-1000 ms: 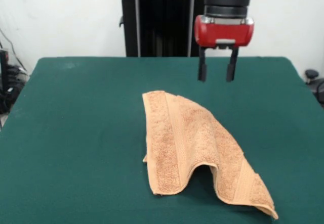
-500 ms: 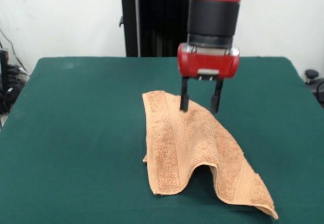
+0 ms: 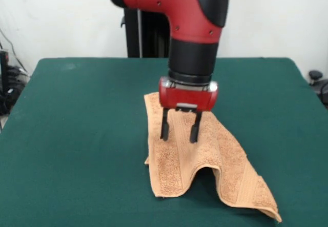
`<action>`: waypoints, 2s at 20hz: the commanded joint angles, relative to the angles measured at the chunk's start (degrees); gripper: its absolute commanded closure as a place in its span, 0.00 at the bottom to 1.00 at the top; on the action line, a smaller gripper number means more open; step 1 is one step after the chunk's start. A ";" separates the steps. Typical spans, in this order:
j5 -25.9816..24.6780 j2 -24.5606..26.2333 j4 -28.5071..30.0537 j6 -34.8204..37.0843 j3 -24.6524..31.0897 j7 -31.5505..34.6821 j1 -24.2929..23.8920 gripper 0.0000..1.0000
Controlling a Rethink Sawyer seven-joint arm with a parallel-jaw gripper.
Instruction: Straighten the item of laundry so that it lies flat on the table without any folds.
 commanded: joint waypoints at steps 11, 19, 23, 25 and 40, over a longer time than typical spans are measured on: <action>0.55 6.42 -3.47 -0.63 3.67 9.11 -1.18 0.00; 1.29 8.03 -4.62 -2.40 5.04 10.40 -1.11 0.00; 0.75 8.24 -5.17 -2.33 4.59 9.81 -1.22 1.00; 0.85 8.04 -4.82 -1.76 4.59 9.83 -1.43 1.00; -2.67 -1.19 1.72 5.94 -1.72 6.29 -1.34 1.00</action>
